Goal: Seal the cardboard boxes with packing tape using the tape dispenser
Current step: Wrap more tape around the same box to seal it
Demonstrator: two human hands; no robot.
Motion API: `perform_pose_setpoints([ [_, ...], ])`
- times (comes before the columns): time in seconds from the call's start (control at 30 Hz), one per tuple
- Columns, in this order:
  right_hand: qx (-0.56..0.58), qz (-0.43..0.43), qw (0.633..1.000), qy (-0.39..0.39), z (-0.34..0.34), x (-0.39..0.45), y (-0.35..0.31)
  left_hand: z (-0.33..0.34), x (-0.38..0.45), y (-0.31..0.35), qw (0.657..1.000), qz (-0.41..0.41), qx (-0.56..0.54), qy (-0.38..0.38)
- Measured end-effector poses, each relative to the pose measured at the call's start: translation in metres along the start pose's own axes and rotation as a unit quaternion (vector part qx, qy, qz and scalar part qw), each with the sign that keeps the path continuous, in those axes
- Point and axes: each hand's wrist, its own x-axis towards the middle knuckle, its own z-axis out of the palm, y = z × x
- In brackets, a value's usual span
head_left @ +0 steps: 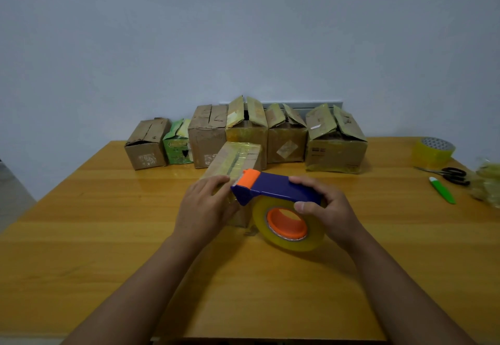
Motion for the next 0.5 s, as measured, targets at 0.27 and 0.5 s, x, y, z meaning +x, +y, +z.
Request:
perform_pose_setpoints([
  [0.27,-0.044,0.011,0.999,-0.019,-0.022,-0.008,-0.005,-0.005,0.001,0.000,1.000,-0.015,-0.010,0.002],
  [0.5,-0.122,0.017,0.990,-0.062,-0.042,-0.018,-0.009,-0.003,0.003,0.004,0.999,-0.034,-0.012,0.008],
])
